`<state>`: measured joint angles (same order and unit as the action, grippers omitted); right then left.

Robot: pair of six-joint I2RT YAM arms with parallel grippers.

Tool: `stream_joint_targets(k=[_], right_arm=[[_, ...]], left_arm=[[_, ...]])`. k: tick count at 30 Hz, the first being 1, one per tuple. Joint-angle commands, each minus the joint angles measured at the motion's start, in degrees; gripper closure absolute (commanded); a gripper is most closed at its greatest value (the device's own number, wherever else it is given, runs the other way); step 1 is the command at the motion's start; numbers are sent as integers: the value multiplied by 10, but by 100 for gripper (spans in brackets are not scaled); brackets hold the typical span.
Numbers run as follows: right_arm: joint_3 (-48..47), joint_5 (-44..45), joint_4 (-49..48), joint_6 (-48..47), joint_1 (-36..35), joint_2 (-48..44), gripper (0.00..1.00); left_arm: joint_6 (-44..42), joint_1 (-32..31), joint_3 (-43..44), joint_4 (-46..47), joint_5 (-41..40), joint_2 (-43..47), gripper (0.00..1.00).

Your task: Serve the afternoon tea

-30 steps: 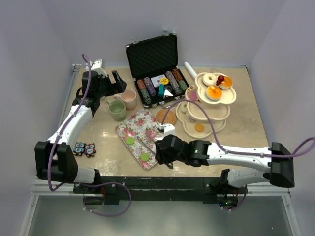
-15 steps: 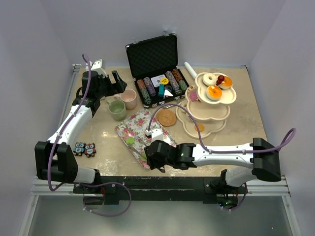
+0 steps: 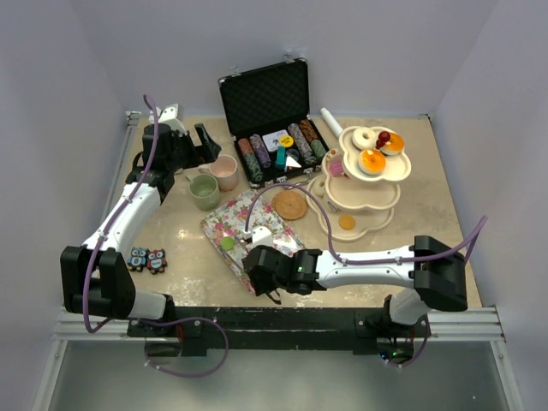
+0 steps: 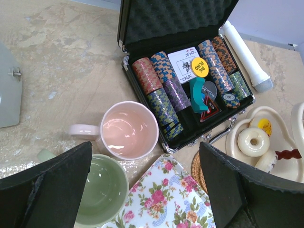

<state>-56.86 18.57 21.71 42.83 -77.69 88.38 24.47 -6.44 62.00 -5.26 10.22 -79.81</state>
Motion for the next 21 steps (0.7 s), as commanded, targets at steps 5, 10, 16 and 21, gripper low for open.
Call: stream_joint_targets(k=[5, 10, 16, 21], right_arm=[[-37, 18, -24, -8, 2, 19, 55], [-45, 28, -12, -6, 10, 26, 61], [-57, 45, 11, 10, 17, 12, 68], [-56, 63, 55, 53, 26, -47, 70]], left_arm=[[-8, 0, 11, 15, 1, 7, 1], [-8, 0, 10, 15, 0, 7, 1], [-8, 0, 10, 15, 1, 8, 2], [-7, 0, 10, 15, 1, 8, 2]])
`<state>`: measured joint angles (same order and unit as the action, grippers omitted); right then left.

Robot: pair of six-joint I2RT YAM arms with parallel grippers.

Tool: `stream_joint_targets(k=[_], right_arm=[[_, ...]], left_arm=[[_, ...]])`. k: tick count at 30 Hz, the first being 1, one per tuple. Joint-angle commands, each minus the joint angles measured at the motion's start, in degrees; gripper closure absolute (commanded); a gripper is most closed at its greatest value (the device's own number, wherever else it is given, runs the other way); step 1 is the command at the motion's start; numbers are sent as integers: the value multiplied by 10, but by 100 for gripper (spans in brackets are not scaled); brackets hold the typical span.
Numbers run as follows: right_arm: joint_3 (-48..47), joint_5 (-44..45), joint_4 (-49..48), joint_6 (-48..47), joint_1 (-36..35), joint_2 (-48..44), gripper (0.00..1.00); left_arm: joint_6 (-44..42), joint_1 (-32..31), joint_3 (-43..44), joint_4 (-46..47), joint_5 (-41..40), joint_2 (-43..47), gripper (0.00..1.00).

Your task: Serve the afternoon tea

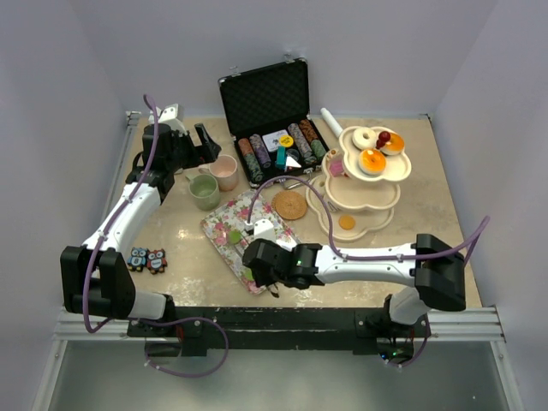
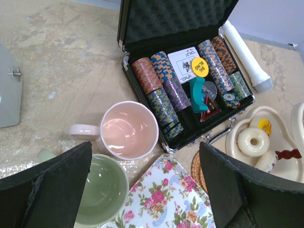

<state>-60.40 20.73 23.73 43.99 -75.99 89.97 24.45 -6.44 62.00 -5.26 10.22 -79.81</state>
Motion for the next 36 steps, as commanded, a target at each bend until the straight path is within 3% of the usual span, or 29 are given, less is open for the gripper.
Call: stream_joint_targets(k=[1, 16, 21, 36], right_arm=[[-17, 43, 45, 50, 12, -80, 70], [92, 40, 221, 253, 91, -334, 73], [100, 66, 292, 293, 107, -359, 73], [106, 121, 303, 258, 189, -367, 73]], left_arm=[[-7, 0, 11, 15, 2, 9, 1], [2, 0, 10, 19, 23, 11, 2], [5, 0, 10, 21, 27, 14, 1], [8, 0, 9, 23, 30, 20, 1]])
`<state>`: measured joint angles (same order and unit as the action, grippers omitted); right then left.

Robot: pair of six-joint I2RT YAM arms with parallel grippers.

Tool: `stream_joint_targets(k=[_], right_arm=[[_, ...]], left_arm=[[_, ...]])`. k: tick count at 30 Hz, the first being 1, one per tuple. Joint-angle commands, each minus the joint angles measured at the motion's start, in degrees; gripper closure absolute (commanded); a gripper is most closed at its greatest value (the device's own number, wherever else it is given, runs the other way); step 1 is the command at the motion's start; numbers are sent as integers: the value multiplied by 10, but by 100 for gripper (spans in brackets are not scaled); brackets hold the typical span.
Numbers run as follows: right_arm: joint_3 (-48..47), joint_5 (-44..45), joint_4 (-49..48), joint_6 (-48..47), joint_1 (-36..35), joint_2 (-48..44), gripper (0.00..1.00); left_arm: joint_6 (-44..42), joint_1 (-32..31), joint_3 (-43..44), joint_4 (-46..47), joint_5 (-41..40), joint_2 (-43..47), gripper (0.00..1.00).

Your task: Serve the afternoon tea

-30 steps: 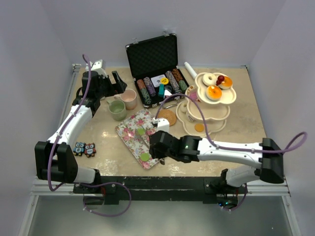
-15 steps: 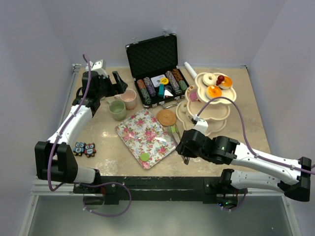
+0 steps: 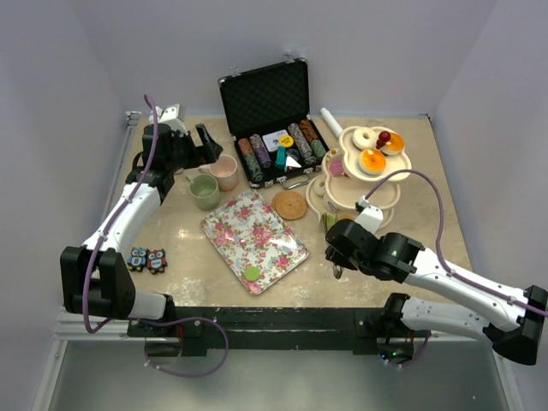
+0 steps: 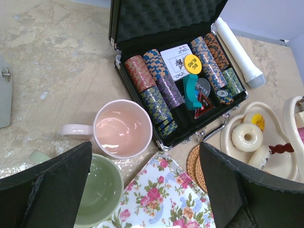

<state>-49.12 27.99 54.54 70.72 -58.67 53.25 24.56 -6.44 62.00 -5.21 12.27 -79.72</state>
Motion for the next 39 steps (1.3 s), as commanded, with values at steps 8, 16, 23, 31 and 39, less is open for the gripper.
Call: stream_joint_targets(k=[8, 16, 23, 31, 39], right_arm=[[-10, 52, -31, -54, 56, 48, 73], [-11, 50, -28, -57, 59, 54, 73], [-11, 46, -26, -54, 59, 40, 58], [-12, 46, -29, -59, 59, 40, 50], [-6, 2, -110, -152, 57, 31, 54]], left_arm=[[7, 0, 8, 23, 9, 19, 1], [8, 0, 8, 24, 14, 19, 1], [11, 0, 8, 25, 20, 16, 2], [11, 0, 8, 25, 18, 14, 2], [8, 0, 8, 25, 14, 14, 1]])
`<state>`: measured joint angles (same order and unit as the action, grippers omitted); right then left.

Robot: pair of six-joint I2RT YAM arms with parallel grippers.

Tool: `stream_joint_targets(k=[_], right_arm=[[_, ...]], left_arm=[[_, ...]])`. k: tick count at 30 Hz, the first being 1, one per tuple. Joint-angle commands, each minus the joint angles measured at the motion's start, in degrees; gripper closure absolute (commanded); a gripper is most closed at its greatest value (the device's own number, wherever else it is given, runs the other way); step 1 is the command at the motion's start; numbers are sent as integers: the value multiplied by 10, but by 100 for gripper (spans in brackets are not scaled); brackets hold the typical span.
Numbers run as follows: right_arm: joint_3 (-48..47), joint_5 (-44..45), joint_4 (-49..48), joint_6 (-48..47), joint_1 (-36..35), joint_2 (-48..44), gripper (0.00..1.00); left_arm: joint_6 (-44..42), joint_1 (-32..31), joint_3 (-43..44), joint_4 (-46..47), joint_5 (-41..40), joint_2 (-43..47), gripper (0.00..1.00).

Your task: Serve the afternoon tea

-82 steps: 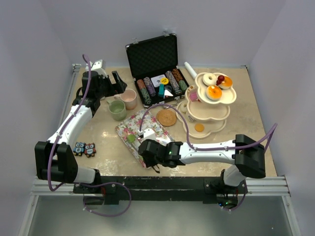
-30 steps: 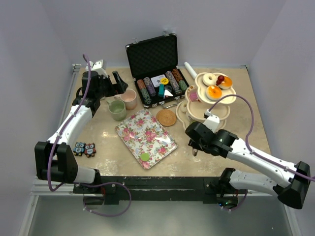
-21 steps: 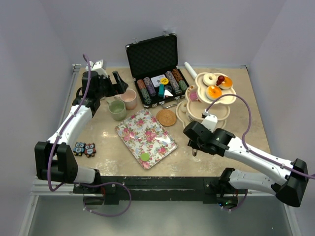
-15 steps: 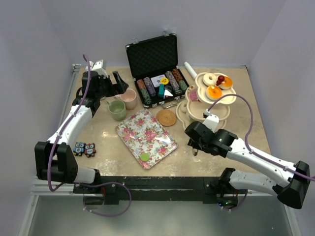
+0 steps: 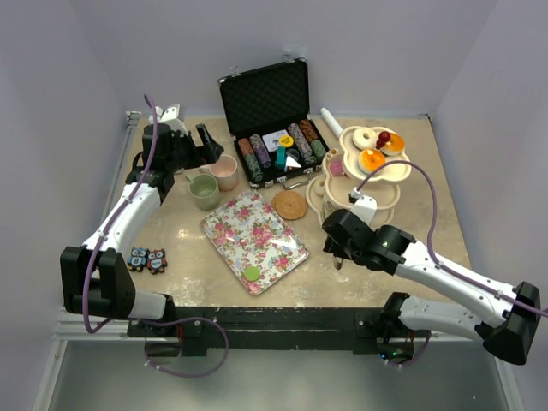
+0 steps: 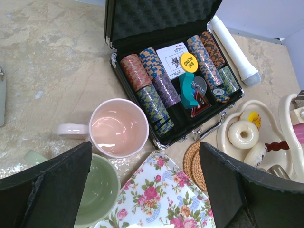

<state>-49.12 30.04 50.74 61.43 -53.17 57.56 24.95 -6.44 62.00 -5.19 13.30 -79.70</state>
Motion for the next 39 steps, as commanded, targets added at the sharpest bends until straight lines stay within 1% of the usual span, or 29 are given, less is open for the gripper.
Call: stream_joint_targets(k=[1, 6, 9, 13, 18, 22, 25, 30, 34, 39], right_arm=[[-7, -23, -80, -64, -1, -12, 55], [-21, -55, -118, -87, -14, -15, 55], [-17, -81, -141, -93, -40, -8, 55], [-13, -97, -174, -81, -131, 30, 56], [-38, -90, -173, -46, -251, 104, 53], [-50, -95, -164, -35, -308, 143, 52], [-50, -96, -152, -29, -318, 140, 51], [-44, -96, -153, -24, -320, 94, 50], [-39, -120, -145, -33, -320, 71, 50], [-33, -144, -116, -46, -323, 70, 50]], left_arm=[[4, 0, 8, 24, 1, 14, 2], [0, 0, 8, 22, -6, 14, 1], [0, 0, 8, 22, -6, 12, 1], [-2, 0, 8, 21, -9, 12, 2], [-3, 0, 9, 20, -13, 12, 1], [-3, 0, 8, 19, -14, 10, 1], [-3, 0, 8, 20, -14, 9, 1], [-3, 0, 8, 19, -13, 3, 1], [-2, 0, 8, 19, -13, 1, 1], [0, 0, 8, 20, -7, -3, 1]])
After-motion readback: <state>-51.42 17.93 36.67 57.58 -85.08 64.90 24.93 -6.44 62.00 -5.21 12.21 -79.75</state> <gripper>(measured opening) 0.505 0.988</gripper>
